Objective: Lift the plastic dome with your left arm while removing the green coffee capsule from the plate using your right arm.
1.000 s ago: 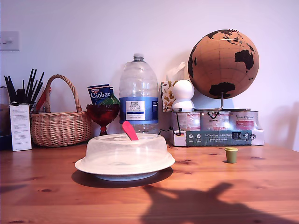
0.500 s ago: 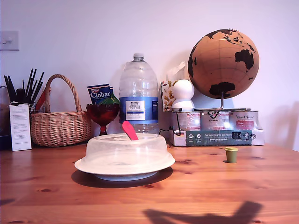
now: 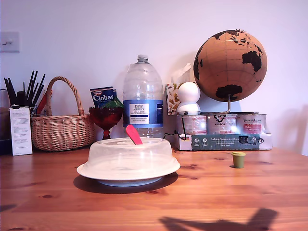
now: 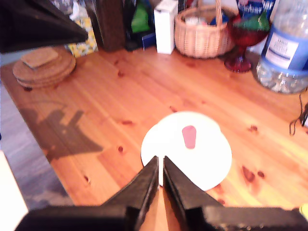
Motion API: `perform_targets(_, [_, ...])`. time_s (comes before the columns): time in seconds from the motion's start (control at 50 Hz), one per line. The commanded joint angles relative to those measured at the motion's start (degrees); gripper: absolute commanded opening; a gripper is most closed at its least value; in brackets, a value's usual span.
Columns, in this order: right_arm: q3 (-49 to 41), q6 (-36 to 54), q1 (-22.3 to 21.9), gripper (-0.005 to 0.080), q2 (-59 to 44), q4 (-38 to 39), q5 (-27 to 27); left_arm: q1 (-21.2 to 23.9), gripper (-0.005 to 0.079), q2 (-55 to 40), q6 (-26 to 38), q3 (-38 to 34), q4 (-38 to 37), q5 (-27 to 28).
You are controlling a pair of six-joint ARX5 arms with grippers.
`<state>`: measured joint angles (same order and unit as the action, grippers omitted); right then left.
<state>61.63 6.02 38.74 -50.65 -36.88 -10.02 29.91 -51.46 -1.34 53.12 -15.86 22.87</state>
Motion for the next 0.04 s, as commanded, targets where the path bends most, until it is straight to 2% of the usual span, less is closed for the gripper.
perform_targets(0.0, [-1.0,-0.2,0.2,-0.0012,-0.1,-0.2,0.0,0.1,-0.0019,0.0,-0.2,-0.4,0.3,0.2])
perform_targets(0.02, [-1.0,-0.2,0.2,-0.0012,-0.1,-0.4,0.0,0.1,-0.0019,0.0,-0.2,-0.4,0.3,0.2])
